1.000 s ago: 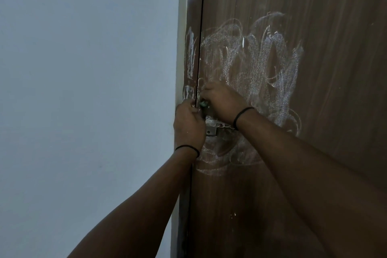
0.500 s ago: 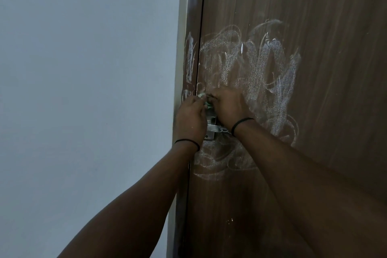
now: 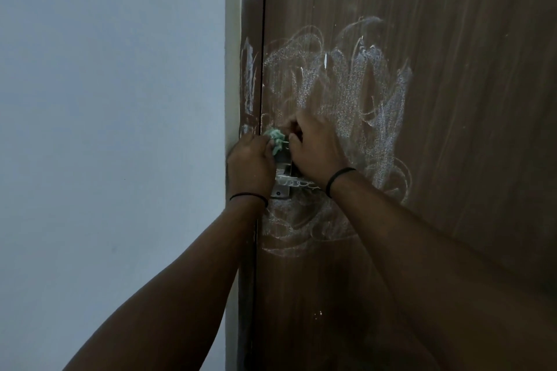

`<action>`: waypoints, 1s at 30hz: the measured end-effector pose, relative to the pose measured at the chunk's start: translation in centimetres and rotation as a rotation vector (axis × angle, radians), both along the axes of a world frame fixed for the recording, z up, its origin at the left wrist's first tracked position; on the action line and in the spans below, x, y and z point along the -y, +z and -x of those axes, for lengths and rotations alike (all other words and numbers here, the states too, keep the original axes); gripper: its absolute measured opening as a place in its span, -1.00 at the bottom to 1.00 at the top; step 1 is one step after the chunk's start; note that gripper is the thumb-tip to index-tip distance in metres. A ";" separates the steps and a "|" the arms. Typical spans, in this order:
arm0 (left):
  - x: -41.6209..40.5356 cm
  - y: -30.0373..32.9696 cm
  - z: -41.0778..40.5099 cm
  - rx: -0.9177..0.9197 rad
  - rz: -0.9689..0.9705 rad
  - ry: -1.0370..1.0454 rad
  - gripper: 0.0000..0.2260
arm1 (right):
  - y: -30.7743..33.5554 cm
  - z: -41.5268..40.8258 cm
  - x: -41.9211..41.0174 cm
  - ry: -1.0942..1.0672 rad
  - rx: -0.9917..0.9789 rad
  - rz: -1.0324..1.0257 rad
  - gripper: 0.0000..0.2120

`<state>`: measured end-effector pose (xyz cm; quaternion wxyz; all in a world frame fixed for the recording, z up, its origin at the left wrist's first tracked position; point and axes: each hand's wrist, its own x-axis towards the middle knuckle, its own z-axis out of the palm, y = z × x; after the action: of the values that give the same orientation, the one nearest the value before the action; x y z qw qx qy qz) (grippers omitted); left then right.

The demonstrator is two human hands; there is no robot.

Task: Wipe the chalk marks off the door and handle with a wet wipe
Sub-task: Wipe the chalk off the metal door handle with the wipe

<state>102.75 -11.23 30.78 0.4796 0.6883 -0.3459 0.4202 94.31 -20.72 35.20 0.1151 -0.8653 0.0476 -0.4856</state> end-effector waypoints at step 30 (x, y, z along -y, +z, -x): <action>-0.4 0.6 1.2 -0.545 0.051 -0.083 -0.84 | -2.5 0.9 -0.3 -0.135 -0.043 0.035 -0.80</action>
<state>101.56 -10.80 31.35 0.5889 0.7489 -0.2216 0.2080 93.41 -20.45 32.67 0.0658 -0.8722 0.0997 -0.4744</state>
